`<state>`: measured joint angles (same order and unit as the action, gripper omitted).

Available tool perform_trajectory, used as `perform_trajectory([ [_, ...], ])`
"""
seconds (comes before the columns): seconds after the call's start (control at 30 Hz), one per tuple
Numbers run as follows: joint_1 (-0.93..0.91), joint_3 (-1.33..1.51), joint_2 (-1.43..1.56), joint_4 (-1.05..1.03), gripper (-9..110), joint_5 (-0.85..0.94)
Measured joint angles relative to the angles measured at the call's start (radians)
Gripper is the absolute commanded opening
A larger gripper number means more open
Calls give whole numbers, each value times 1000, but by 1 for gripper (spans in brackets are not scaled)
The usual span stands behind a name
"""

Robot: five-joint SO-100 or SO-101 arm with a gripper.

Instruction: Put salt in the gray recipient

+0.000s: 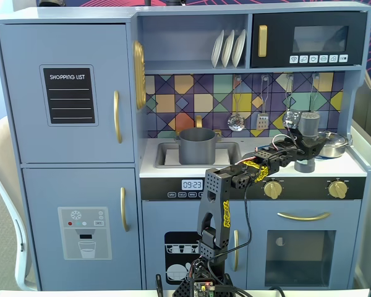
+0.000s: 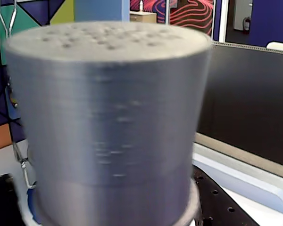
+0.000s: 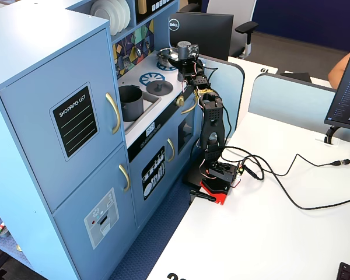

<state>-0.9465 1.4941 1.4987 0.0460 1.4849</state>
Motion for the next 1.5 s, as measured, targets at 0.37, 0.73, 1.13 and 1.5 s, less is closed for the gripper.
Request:
perform_trajectory([
  [0.37,44,-12,-2,-31,0,2],
  [0.73,98,-48,23,-83,0,-84],
  [1.13,229,-84,264,-262,0,-179],
  [1.5,500,-100,448,-531,0,-422],
])
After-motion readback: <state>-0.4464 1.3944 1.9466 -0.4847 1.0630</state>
